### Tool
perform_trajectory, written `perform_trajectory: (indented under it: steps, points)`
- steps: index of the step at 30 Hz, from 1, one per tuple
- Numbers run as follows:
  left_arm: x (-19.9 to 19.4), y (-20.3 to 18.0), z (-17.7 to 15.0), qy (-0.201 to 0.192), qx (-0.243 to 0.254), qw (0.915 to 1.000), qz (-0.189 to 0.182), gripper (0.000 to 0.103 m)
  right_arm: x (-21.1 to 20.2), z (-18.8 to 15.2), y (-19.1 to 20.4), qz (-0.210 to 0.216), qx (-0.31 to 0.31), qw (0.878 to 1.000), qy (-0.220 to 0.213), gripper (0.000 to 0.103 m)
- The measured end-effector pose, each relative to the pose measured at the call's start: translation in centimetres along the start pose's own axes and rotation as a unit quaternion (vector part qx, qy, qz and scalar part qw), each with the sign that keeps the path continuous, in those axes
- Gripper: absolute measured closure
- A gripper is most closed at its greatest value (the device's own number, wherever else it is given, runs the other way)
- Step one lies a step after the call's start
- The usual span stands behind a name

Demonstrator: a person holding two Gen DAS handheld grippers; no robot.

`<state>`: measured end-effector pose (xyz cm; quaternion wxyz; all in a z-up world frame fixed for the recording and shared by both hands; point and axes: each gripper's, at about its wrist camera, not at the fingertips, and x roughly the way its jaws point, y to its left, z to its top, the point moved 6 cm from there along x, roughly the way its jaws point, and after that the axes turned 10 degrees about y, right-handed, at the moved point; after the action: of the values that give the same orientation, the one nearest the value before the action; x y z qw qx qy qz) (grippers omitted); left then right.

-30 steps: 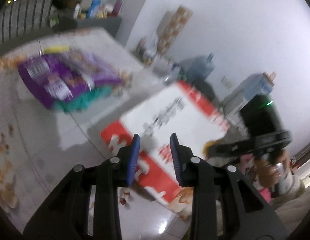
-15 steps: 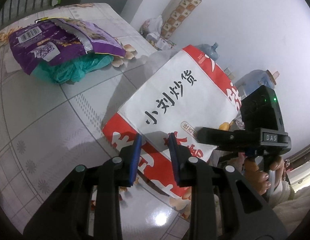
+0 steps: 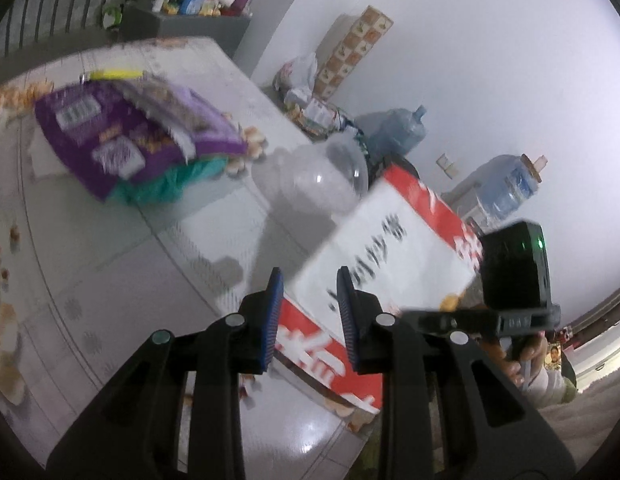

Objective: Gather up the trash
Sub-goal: 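Grasp the clear plastic cup with the left gripper while the right holds the red bag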

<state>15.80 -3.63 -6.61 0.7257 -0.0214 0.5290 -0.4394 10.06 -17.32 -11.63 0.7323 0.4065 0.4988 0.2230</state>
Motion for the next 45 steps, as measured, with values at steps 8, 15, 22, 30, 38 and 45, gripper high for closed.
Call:
perform_trajectory:
  steps: [8, 15, 22, 30, 38, 45]
  points:
    - [0.6, -2.2, 3.7, -0.027, 0.035, 0.9985, 0.032, 0.078, -5.2, -0.9, -2.1, -0.055, 0.009, 0.997, -0.054, 0.082]
    - [2.7, -4.1, 7.3, -0.043, 0.065, 0.9938, 0.08, 0.075, -9.9, -0.4, -4.3, -0.089, 0.036, 0.988, -0.122, 0.082]
    - [6.6, -4.6, 11.0, -0.039, 0.079, 0.9877, 0.129, 0.071, -10.4, 4.6, -5.0, -0.131, 0.03, 0.976, -0.174, 0.082]
    - [8.5, -4.3, 12.6, -0.033, 0.093, 0.9787, 0.18, 0.07, -7.4, 8.0, -3.8, -0.146, -0.001, 0.975, -0.166, 0.082]
    - [7.3, -3.6, 10.6, -0.024, 0.1, 0.9703, 0.219, 0.077, -7.7, 7.9, -3.9, -0.13, 0.001, 0.977, -0.167, 0.082]
    - [6.5, -2.9, 9.5, -0.022, 0.088, 0.9692, 0.229, 0.089, -8.0, 7.1, -3.8, -0.119, 0.009, 0.977, -0.176, 0.082]
